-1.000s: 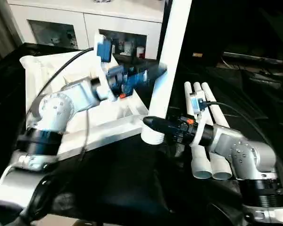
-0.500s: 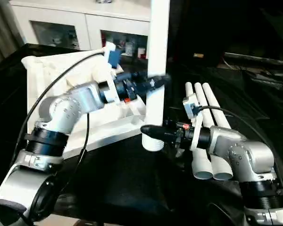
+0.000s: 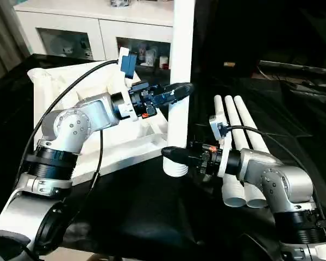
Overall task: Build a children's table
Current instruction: Pick table leg
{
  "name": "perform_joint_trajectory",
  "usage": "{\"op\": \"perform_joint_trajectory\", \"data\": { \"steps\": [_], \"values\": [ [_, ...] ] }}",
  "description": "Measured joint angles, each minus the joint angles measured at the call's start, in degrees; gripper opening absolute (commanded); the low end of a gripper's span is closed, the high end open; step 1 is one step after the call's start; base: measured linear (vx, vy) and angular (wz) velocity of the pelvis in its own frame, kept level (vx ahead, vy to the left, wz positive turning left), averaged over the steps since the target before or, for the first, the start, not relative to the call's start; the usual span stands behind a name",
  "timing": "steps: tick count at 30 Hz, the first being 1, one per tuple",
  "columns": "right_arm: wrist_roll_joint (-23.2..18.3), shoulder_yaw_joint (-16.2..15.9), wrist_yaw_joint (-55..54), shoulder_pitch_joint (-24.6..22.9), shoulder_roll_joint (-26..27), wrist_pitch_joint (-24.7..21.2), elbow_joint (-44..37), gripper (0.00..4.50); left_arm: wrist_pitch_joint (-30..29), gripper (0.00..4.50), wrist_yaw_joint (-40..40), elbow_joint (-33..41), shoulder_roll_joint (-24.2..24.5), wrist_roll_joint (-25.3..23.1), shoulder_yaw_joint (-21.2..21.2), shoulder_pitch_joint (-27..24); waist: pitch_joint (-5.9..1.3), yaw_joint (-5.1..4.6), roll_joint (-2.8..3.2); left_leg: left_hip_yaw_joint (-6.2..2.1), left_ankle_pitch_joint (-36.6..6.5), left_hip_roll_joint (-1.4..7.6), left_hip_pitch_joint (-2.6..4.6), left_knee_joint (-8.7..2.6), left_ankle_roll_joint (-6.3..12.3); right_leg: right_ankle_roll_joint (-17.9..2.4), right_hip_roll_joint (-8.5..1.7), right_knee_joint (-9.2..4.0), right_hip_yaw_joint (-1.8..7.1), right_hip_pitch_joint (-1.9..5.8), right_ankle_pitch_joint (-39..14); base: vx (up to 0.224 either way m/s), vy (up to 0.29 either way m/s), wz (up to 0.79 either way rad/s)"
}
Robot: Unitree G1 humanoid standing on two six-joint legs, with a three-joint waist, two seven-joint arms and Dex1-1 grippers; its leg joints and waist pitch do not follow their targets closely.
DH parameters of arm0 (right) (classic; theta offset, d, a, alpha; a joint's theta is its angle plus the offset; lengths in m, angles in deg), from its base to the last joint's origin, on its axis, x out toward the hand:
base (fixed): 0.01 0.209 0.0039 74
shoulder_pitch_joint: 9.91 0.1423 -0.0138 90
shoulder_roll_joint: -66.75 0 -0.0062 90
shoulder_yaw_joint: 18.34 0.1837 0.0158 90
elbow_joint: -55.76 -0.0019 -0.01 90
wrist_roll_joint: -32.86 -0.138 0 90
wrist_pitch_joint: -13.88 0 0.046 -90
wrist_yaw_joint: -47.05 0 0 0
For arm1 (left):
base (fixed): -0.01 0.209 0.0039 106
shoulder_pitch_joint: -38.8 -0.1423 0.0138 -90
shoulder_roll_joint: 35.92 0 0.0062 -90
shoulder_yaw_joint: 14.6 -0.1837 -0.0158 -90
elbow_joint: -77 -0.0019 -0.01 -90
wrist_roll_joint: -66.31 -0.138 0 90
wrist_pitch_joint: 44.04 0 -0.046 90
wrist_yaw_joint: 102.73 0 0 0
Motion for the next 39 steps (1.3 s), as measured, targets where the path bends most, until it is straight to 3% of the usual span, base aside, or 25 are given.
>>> {"op": "perform_joint_trajectory", "data": {
  "steps": [4, 14, 17, 19, 22, 26, 31, 39],
  "values": [
    [0.3, -0.35, 0.02, 0.0, 0.36, 0.07, 0.21, 2.36, -0.06, 1.92, 0.33, 0.74, -0.06, -0.01, 0.06, -0.88, 0.0, -0.02, 0.0, 0.0, 0.0, 0.0, 0.0, 0.0, 0.0, 0.01, 0.0, 0.01, 0.0, -0.01, 0.0, 0.0, 0.0, 0.0],
    [0.47, -0.34, 0.41, 0.0, 0.54, 0.74, 0.12, 2.36, 0.22, 1.85, 1.38, 3.75, -0.03, -0.99, -0.56, -1.66, -0.01, -0.03, 0.04, -0.01, 0.0, 0.0, -0.01, 0.0, 0.0, 0.01, 0.0, -0.03, -0.01, 0.0, -0.01, 0.0, 0.0, 0.0],
    [0.51, -0.33, 0.35, 0.0, 0.78, 0.84, 0.08, 3.06, 0.21, 1.85, 1.58, 4.23, 0.0, -1.13, -0.6, -1.78, -0.01, -0.11, 0.04, 0.0, 0.0, 0.0, 0.0, 0.0, 0.0, 0.01, 0.0, -0.03, -0.01, 0.0, -0.01, 0.0, 0.0, 0.0],
    [0.57, 0.0, -0.42, 0.23, 1.55, 0.98, 0.03, 3.08, 0.64, 1.85, 2.44, 4.21, 0.27, -2.74, -1.65, -1.86, -0.01, -0.16, 0.03, -0.01, 0.0, 0.0, 0.0, 0.0, 0.0, 0.02, 0.0, -0.03, 0.0, -0.01, -0.01, 0.0, 0.0, 0.0],
    [1.01, 0.4, -2.63, 0.68, 2.2, 1.59, -0.04, 3.46, 3.27, 1.85, 3.78, 4.2, 1.16, -6.62, -4.6, -2.12, -0.01, -0.22, 0.03, -0.01, 0.0, 0.0, -0.01, 0.0, 0.0, 0.04, 0.0, -0.05, 0.0, -0.01, -0.01, 0.0, 0.0, 0.0],
    [2.14, 1.69, -7.01, 1.93, 2.88, 1.95, -1.33, 3.76, 5.0, 1.84, 7.9, 4.49, 1.5, -10.24, -5.05, -2.12, 0.0, -0.35, -0.02, -0.01, 0.0, 0.0, -0.01, 0.0, 0.0, 0.05, 0.0, -0.04, 0.0, -0.01, -0.01, 0.0, 0.0, 0.0],
    [3.5, 1.76, -10.28, 1.9, 3.3, 1.55, -4.96, 3.8, 5.03, 1.84, 9.77, 5.88, 1.53, -10.76, -4.81, -2.14, 0.0, -0.33, -0.04, -0.01, -0.02, 0.0, -0.11, -0.01, 0.02, 0.07, 0.0, -0.06, -0.01, -0.07, -0.03, 0.0, 0.0, 0.0],
    [5.82, 0.58, -13.62, 2.32, 4.0, 0.92, -3.27, 3.8, 5.01, 1.84, 9.67, 6.84, 1.28, -10.74, -4.89, -2.3, 0.0, -0.35, -0.04, -0.01, -0.02, 0.0, -0.23, -0.01, 0.02, 0.07, 0.0, -0.11, 0.0, -0.15, -0.03, 0.0, 0.0, 0.0]
  ]
}}
